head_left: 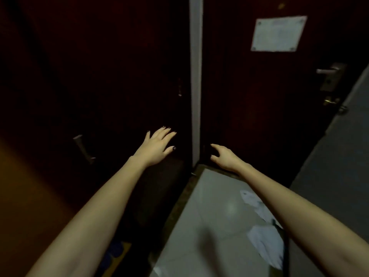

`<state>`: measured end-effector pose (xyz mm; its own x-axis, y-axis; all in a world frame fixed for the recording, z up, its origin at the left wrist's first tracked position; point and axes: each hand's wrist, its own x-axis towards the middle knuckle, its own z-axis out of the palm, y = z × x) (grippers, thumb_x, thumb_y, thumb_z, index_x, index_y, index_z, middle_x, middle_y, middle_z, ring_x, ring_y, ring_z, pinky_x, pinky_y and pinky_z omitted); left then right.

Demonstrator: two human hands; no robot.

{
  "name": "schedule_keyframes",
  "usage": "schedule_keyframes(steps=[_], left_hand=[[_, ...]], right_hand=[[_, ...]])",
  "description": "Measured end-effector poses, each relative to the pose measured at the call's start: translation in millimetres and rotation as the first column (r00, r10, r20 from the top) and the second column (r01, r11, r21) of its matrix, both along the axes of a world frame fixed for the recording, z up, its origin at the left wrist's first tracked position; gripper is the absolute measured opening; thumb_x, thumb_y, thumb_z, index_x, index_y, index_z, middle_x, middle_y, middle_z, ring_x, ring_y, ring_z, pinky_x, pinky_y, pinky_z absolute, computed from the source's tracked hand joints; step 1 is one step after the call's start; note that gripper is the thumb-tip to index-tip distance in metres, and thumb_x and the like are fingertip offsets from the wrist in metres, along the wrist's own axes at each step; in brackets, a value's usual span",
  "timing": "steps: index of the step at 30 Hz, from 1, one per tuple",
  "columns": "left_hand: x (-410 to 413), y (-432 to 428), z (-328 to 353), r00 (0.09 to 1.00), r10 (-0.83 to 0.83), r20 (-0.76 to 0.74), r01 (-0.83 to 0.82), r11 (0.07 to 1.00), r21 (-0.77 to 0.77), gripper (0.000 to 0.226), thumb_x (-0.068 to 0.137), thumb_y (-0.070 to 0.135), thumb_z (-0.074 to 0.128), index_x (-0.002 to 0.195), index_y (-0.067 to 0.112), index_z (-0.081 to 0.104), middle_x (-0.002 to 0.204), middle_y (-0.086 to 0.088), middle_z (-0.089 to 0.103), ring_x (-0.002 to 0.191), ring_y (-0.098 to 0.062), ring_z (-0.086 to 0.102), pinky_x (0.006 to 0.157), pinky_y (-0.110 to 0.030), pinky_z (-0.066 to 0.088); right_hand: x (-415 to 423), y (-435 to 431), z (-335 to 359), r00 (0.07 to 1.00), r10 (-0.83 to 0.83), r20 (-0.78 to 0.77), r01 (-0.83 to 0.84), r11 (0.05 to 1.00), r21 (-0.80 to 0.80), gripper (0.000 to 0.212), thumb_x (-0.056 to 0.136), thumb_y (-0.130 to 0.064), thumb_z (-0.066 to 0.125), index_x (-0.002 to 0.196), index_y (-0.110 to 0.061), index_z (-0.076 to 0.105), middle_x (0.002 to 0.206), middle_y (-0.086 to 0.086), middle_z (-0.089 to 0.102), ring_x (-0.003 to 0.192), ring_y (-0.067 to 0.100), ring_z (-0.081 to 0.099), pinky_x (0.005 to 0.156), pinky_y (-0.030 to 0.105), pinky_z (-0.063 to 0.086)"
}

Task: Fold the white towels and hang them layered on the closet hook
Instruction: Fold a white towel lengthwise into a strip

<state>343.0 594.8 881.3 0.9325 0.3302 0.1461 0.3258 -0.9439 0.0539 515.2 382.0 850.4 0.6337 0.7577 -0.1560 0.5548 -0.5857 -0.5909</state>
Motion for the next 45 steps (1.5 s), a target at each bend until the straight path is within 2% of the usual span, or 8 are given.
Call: schedule_keyframes(steps=[9, 13, 19, 27, 31, 35, 41, 45], left_hand=[[214, -125, -83, 0.937, -0.278, -0.21, 0.238, 0.951, -0.195, 0.061, 0.101, 0.042, 0.043, 0.155, 0.028, 0.017, 0.164, -0.001, 0.004, 0.151, -0.022, 0.004, 0.118, -0.058, 0.009], [286, -175, -116, 0.91, -0.362, -0.202, 0.301, 0.913, -0.275, 0.061, 0.102, 0.041, 0.043, 0.155, 0.027, 0.018, 0.164, -0.001, 0.004, 0.151, -0.023, 0.004, 0.119, -0.057, 0.011], [361, -219, -213, 0.795, -0.486, -0.363, 0.416, 0.872, -0.256, 0.06, 0.101, 0.043, 0.042, 0.154, 0.027, 0.019, 0.164, -0.001, 0.009, 0.15, -0.022, 0.007, 0.116, -0.058, 0.013], [432, -244, -434, 0.686, -0.587, -0.429, 0.502, 0.809, -0.305, 0.06, 0.102, 0.042, 0.042, 0.154, 0.024, 0.02, 0.162, -0.007, 0.017, 0.148, -0.027, 0.016, 0.117, -0.058, 0.018], [464, -255, -570, 0.683, -0.597, -0.42, 0.498, 0.802, -0.33, 0.06, 0.102, 0.042, 0.042, 0.154, 0.022, 0.021, 0.16, -0.01, 0.023, 0.147, -0.028, 0.019, 0.114, -0.053, 0.022], [487, -265, -711, 0.669, -0.619, -0.411, 0.501, 0.784, -0.366, 0.06, 0.101, 0.041, 0.045, 0.153, 0.02, 0.024, 0.157, -0.013, 0.028, 0.143, -0.031, 0.027, 0.111, -0.05, 0.032], [500, -276, -882, 0.717, -0.552, -0.425, 0.242, 0.77, -0.591, 0.059, 0.102, 0.038, 0.045, 0.15, 0.008, 0.031, 0.151, -0.018, 0.039, 0.135, -0.033, 0.04, 0.106, -0.034, 0.034], [493, -288, -963, 0.756, -0.522, -0.396, 0.169, 0.739, -0.652, 0.059, 0.101, 0.034, 0.05, 0.149, 0.005, 0.032, 0.148, -0.022, 0.041, 0.134, -0.035, 0.043, 0.106, -0.035, 0.035]], right_hand=[[134, -156, -91, 0.942, -0.329, -0.065, 0.305, 0.92, -0.244, 0.063, 0.1, -0.026, 0.052, 0.155, -0.011, 0.024, 0.156, 0.018, 0.03, 0.14, 0.035, 0.036, 0.114, 0.041, 0.033], [175, -212, -126, 0.901, -0.429, -0.066, 0.392, 0.869, -0.3, 0.061, 0.1, -0.026, 0.05, 0.153, -0.009, 0.025, 0.152, 0.022, 0.035, 0.136, 0.037, 0.04, 0.109, 0.04, 0.037], [193, -261, -223, 0.831, -0.534, -0.154, 0.46, 0.816, -0.35, 0.06, 0.101, -0.029, 0.051, 0.152, -0.009, 0.027, 0.152, 0.023, 0.034, 0.137, 0.037, 0.037, 0.108, 0.037, 0.034], [230, -283, -431, 0.748, -0.638, -0.184, 0.562, 0.756, -0.337, 0.058, 0.101, -0.028, 0.051, 0.151, -0.006, 0.031, 0.151, 0.019, 0.039, 0.134, 0.036, 0.042, 0.106, 0.038, 0.036], [254, -289, -567, 0.75, -0.631, -0.198, 0.558, 0.765, -0.322, 0.053, 0.099, -0.023, 0.054, 0.147, -0.006, 0.038, 0.144, 0.02, 0.047, 0.127, 0.035, 0.049, 0.101, 0.036, 0.04], [267, -301, -694, 0.762, -0.622, -0.18, 0.548, 0.768, -0.333, 0.053, 0.099, -0.026, 0.055, 0.148, -0.011, 0.04, 0.149, 0.017, 0.042, 0.13, 0.033, 0.047, 0.105, 0.039, 0.042], [267, -322, -849, 0.772, -0.614, -0.163, 0.549, 0.774, -0.316, 0.047, 0.1, -0.026, 0.055, 0.143, -0.011, 0.048, 0.148, 0.015, 0.045, 0.131, 0.032, 0.047, 0.108, 0.037, 0.038], [253, -333, -921, 0.748, -0.637, -0.188, 0.574, 0.762, -0.301, 0.039, 0.099, -0.021, 0.055, 0.136, -0.01, 0.056, 0.143, 0.014, 0.052, 0.127, 0.029, 0.051, 0.105, 0.033, 0.039]])
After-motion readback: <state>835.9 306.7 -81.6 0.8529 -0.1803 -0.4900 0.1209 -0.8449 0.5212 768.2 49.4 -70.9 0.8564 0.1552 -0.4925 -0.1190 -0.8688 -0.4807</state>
